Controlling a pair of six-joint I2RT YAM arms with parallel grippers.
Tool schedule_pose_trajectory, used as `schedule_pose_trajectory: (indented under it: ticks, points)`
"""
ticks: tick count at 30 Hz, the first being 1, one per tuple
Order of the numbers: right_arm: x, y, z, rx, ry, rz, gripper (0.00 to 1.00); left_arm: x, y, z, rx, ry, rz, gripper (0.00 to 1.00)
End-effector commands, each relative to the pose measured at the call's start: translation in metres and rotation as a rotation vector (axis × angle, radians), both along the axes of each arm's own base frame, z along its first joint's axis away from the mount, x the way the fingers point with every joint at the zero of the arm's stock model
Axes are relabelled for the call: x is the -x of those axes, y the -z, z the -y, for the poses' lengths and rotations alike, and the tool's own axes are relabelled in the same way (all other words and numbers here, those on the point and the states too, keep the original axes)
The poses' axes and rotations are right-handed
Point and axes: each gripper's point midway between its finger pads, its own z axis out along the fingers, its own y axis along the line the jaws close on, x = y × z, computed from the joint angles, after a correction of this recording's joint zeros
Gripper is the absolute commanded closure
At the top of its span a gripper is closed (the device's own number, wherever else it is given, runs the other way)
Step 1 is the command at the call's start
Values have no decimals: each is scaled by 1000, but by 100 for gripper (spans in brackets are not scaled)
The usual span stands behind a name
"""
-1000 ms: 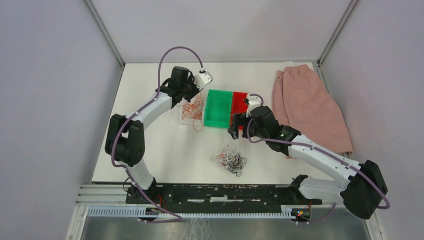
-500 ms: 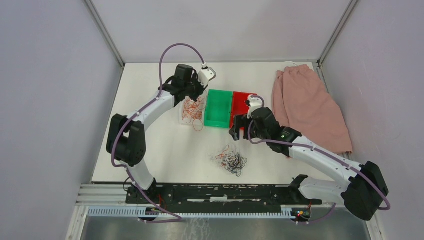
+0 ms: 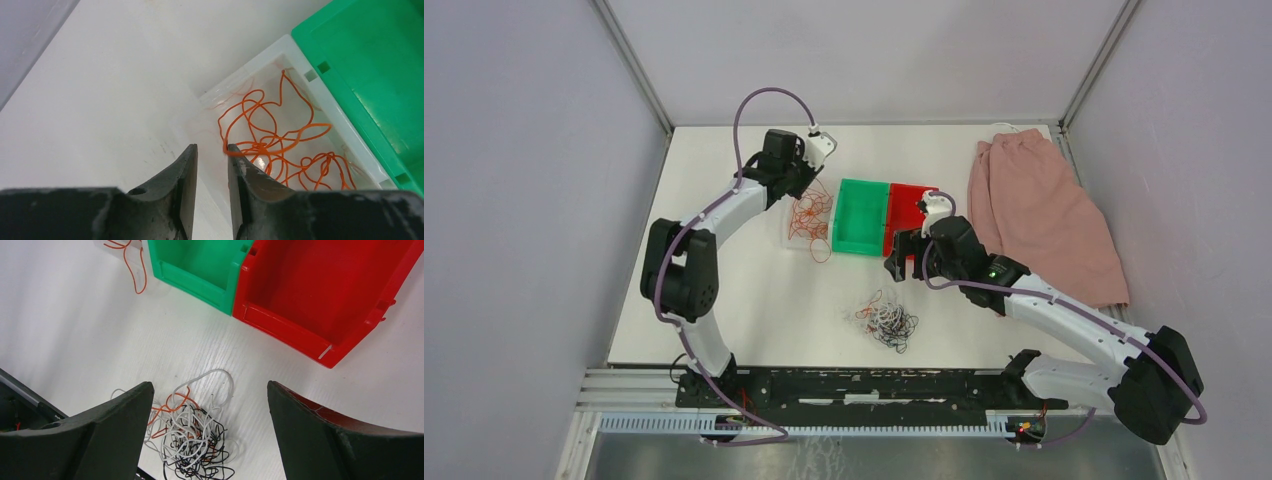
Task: Untangle the cables
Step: Place the cable in the bin.
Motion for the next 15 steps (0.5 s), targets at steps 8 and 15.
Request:
schedule_pose_trajectory:
  ticks: [8, 15]
  points:
    - [-5, -18, -2, -45, 11, 39, 10, -13, -32, -13, -63, 17, 98, 30]
    - [-4, -20, -1, -44, 10, 38, 10, 1, -46, -19, -68, 90, 46, 18]
